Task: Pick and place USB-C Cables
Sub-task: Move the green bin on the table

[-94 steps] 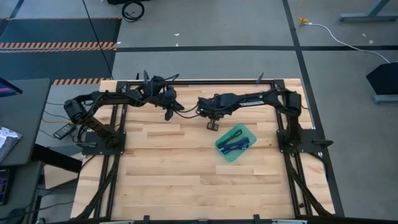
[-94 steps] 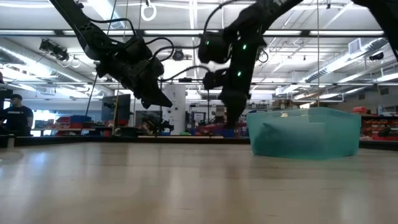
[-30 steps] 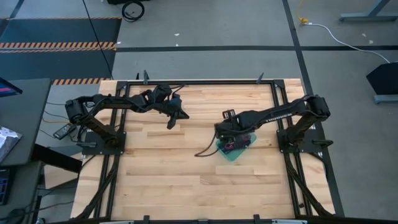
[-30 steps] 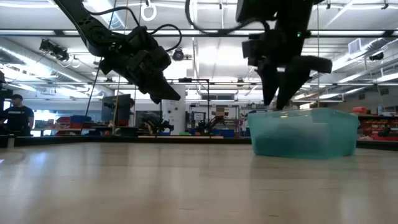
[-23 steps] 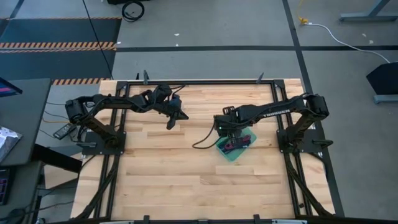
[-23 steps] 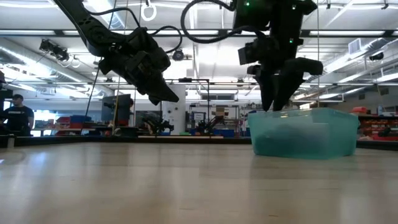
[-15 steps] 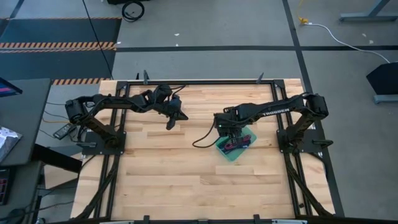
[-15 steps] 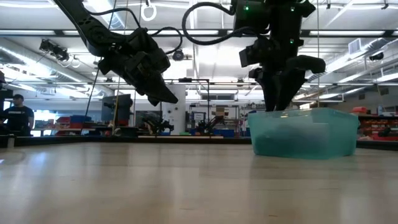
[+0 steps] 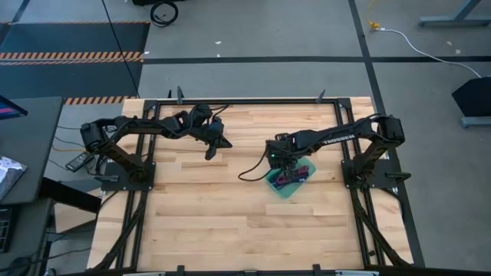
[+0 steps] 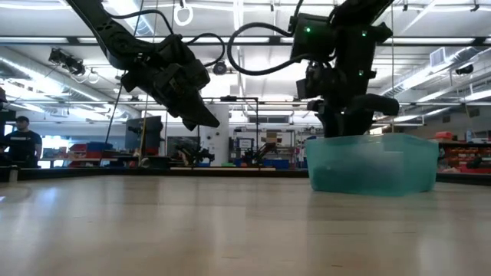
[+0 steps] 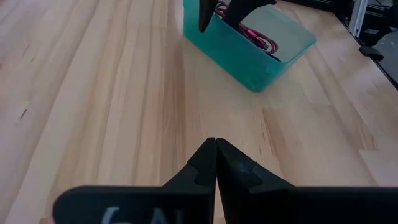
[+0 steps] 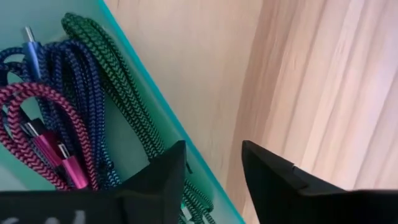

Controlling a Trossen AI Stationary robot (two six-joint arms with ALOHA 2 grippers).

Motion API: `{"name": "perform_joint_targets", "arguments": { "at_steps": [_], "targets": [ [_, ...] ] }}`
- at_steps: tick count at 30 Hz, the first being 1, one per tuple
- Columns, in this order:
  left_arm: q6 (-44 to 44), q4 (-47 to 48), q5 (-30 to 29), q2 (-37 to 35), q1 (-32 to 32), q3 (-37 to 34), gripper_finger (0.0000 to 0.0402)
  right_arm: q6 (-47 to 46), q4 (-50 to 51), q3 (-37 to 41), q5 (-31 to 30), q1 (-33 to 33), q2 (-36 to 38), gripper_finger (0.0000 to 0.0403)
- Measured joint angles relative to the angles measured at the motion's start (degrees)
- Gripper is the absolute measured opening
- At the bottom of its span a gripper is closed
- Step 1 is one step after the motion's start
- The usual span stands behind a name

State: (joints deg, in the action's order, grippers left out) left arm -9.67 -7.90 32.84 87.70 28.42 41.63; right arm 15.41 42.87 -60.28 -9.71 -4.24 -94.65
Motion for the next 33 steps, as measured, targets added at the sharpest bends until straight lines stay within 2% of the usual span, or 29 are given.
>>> {"name": "perform_joint_targets", "arguments": {
  "at_steps": [3, 8, 9, 13, 24, 28, 33],
  "targets": [
    [-0.04, 0.0, 0.0, 0.0, 0.0, 0.0, 0.0013, -2.65, 0.48, 0.12, 1.41, -1.18, 0.0, 0.0122],
    [-0.03, -0.02, -0.01, 0.0, 0.33, 0.0, 0.0015, -5.44, -0.09, 0.1, 4.58, -2.2, 0.0, 0.0022],
    [-0.04, -0.04, -0.02, 0.0, 0.42, 0.0, 0.0015, -5.98, -0.97, 0.11, 5.11, -2.17, 0.0, 0.0013],
    [0.02, -0.23, -0.02, 0.0, 0.66, 0.0, 0.0012, -8.6, -4.62, 0.1, 6.73, -2.14, -0.02, 0.0008],
    [0.04, 0.09, 0.0, -0.13, 0.87, 0.0, 0.0019, -4.76, -15.05, -0.43, 6.9, -4.16, -1.35, 0.0004],
    [0.05, 0.79, -0.04, -1.14, 1.29, 0.05, 0.002, -3.23, -16.39, -2.96, 6.46, -5.62, -6.15, 0.0004],
    [0.02, 5.82, 0.0, -4.26, 2.48, 0.73, 0.002, -1.71, -13.94, -11.9, 6.37, -6.11, -13.74, 0.0004]
  ]
}}
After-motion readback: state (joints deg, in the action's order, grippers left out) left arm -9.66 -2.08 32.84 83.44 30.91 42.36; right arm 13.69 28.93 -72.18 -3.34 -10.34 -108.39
